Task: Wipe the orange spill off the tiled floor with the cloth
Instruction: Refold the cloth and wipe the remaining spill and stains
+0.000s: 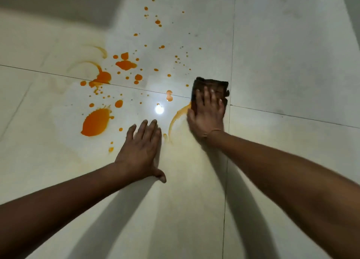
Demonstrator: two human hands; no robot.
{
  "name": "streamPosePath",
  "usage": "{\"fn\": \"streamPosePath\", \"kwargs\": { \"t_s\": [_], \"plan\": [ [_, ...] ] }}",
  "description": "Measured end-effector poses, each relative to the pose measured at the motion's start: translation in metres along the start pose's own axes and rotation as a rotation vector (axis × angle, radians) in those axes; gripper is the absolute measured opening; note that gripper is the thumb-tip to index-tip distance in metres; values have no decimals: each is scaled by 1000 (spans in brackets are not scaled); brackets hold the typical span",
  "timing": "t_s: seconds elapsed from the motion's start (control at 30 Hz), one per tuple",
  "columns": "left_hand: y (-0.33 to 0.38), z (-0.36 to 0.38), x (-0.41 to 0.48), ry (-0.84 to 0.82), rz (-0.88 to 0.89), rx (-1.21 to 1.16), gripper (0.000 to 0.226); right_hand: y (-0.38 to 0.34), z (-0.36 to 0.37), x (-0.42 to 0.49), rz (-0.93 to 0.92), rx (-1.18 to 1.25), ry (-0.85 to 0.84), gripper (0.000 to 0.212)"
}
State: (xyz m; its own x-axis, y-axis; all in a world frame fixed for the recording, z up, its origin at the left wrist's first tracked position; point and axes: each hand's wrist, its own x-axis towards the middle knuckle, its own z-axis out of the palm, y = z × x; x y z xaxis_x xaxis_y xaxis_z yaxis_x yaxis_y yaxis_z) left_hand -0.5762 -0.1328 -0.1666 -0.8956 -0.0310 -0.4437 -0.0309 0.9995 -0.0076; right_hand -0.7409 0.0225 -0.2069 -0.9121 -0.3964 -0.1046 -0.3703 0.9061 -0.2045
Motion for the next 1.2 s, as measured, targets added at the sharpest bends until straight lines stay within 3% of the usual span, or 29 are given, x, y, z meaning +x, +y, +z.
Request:
{"fn": "streamPosePath", "kwargs": {
  "t_s": [0.03, 0.1, 0.2, 0.3, 0.4, 0.47, 0.57, 0.67, 0.77, 0.83, 1.07, 1.2],
  "plan": [
    [-2, -1, 2, -30, -2, 20, 143, -26, 6, -7, 4, 24, 1, 70],
    [-3, -2, -1, -47, -24, -5, 141, -43, 13, -57, -231, 45, -82, 68],
    [-2, -8, -6, -75, -57, -75, 139, 4, -9, -126, -423, 21, -204, 69],
    [-1, -5, -3, -77, -63, -131, 140, 27, -13, -66, -175, -9, -172, 69],
    [1, -2, 4, -70, -59, -158, 140, -23, -5, 3, 48, 11, -97, 72],
    [-1, -3, 3, -52, -64, -191, 140, -49, 3, -11, -55, 13, -83, 71],
    [-3, -8, -2, -74, -39, -203, 139, -38, -7, -85, -249, -16, -248, 65],
    [-3, -12, -5, -103, -46, -205, 138, -12, -27, -97, -288, -64, -372, 62],
    [-4, -15, -3, -103, -22, -204, 138, -12, -39, -66, -356, -192, -286, 58],
    [-6, -11, -1, -70, -27, -205, 139, -22, -34, -48, -347, -178, -215, 62],
    [-23, -4, -4, -1, 24, -245, 131, -35, -4, -43, -369, -100, -207, 63],
    [-44, -16, 10, 57, 134, -107, 118, -54, 2, 45, -51, -67, -64, 64]
  ]
}}
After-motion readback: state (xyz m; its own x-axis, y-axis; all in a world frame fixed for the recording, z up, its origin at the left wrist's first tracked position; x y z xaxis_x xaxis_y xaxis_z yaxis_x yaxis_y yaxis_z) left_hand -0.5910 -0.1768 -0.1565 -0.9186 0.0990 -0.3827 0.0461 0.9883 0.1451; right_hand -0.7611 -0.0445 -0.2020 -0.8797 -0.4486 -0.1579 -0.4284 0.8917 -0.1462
